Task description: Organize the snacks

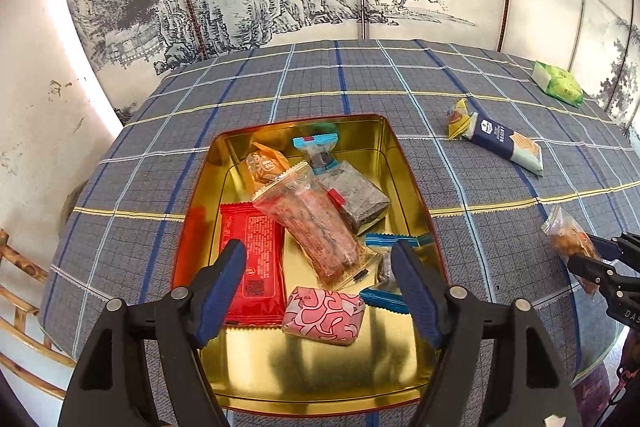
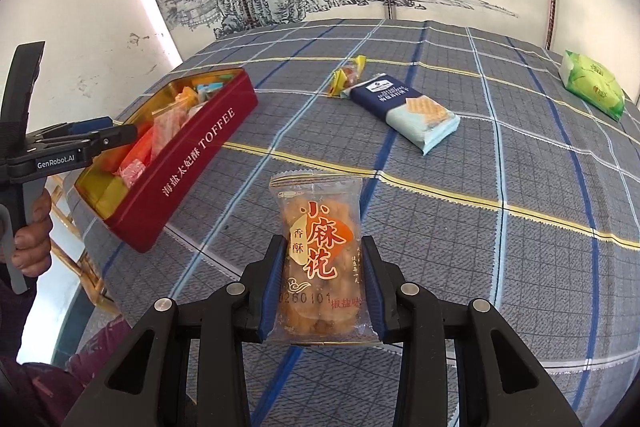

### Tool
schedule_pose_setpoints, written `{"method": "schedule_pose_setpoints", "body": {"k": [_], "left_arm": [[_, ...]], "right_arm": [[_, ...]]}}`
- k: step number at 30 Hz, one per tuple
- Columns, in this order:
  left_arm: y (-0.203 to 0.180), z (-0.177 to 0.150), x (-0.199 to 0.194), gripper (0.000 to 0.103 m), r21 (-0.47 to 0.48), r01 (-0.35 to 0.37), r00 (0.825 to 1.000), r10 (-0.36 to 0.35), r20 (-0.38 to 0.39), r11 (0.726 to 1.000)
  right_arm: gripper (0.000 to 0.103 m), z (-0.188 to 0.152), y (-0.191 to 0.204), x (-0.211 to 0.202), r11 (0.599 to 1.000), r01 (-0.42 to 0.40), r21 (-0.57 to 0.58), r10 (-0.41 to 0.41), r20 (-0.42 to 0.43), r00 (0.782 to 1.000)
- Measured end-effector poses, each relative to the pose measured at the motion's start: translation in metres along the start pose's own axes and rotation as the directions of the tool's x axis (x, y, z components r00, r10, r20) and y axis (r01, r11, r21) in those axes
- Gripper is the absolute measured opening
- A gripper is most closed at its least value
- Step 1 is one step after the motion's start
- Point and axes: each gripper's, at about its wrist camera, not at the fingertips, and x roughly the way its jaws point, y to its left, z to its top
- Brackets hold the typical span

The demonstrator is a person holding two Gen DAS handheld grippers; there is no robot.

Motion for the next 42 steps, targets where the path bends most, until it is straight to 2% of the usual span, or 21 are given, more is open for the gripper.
{"method": "schedule_pose_setpoints", "body": {"k": [7,11,27,36,42], "left_arm": [[0.008,-0.002,0.000,0.075,-0.022,-0.002,1.000,0.002,-0.008,1.000],[0.013,-0.003,-0.001,0.083,-0.037,-0.006,1.000,0.005,-0.004,0.999],[0.043,-0.008,-0.006,0.085,-0.101,-0.034,0.999,0.035,0.011,0.994],[0.092,-0.013,-0.017,0.087,-0.219,-0.068,0.997,0.074,0.017,0.973],[0.116,-0.019,-0.018,0.092,-0.257,-0.109,0.994,0.107,-0.023,0.960]], "right_arm": [[0.038,0.006,0.013,-0.005,0.999,-0.022,-0.023,0.022,0.006,1.000],[0.038,0.010,0.021,-0.005,0.999,-0.032,-0.042,0.032,0.007,0.999],[0.038,0.033,0.067,-0.001,0.987,-0.088,-0.135,0.090,0.011,0.996],[0.038,0.055,0.116,0.015,0.958,-0.194,-0.212,0.196,-0.010,0.980],[0.038,0.065,0.155,0.039,0.925,-0.277,-0.259,0.271,-0.061,0.961]]}}
